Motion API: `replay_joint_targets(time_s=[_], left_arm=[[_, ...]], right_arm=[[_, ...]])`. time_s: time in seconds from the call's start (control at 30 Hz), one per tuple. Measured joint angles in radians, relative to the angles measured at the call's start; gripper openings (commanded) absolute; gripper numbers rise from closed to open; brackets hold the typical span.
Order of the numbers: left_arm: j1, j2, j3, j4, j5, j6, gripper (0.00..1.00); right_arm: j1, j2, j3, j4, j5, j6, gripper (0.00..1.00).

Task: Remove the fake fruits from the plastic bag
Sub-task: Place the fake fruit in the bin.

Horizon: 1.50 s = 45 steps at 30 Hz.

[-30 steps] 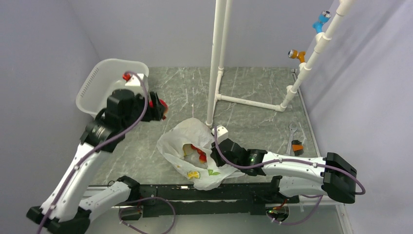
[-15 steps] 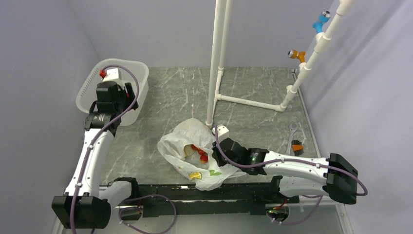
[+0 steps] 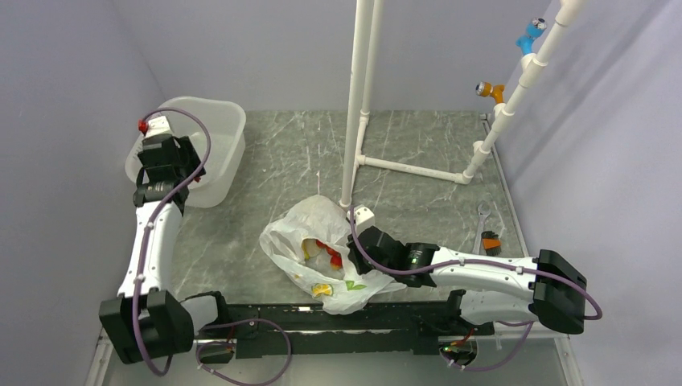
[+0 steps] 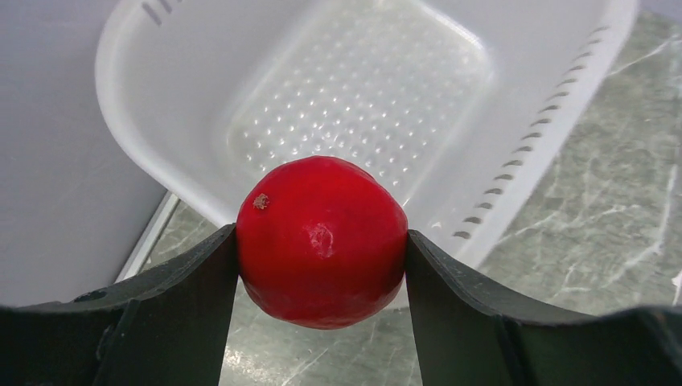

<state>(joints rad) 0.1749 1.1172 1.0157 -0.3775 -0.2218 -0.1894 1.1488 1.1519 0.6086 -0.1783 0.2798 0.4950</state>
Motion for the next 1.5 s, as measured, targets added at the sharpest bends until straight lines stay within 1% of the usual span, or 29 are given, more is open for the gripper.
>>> replay_joint_targets(time_s=[0.23,0.43,0.6,0.7,0.87,0.93,1.03,1.13,1.23,1.43,1.5], left_arm=[[0.08,0.134,0.01,0.015,0.061,-0.028,0.49],[0.119,0.24,0.076,-0.005,0.116,-0.041,0.54],[0.135,0.333,0.138,-0.036,0.155,-0.044,0.52],[0.137,0.439,0.238,-0.102,0.155,-0.051,0.52],[0.135,0.657,0.484,-0.205,0.112,-0.062,0.47],[0.136,0.752,0.571,-0.233,0.097,-0.06,0.48],[0.142,0.847,0.623,-0.275,0.101,-0.06,0.5],[0.154,0.89,0.623,-0.322,0.121,-0.061,0.52],[0.164,0.895,0.623,-0.346,0.135,-0.06,0.54],[0.171,0.918,0.625,-0.346,0.167,-0.06,0.56],[0.171,0.945,0.643,-0.345,0.175,-0.06,0.58]], right_arm=[[0.0,-0.008,0.002,-0.001,-0.001,0.0,0.0],[0.0,-0.008,0.015,0.003,-0.002,-0.001,0.0],[0.0,-0.007,0.015,0.005,-0.006,-0.001,0.0],[0.0,0.006,0.02,0.005,-0.02,-0.001,0.0],[0.0,0.047,0.058,0.005,-0.039,0.0,0.0],[0.0,0.061,0.074,0.003,-0.046,0.0,0.0],[0.0,0.078,0.098,-0.003,-0.052,-0.001,0.0],[0.0,0.088,0.121,-0.007,-0.054,-0.002,0.0],[0.0,0.099,0.137,-0.007,-0.055,-0.004,0.0],[0.0,0.12,0.145,-0.009,-0.058,-0.004,0.0],[0.0,0.119,0.145,-0.008,-0.058,-0.003,0.0]])
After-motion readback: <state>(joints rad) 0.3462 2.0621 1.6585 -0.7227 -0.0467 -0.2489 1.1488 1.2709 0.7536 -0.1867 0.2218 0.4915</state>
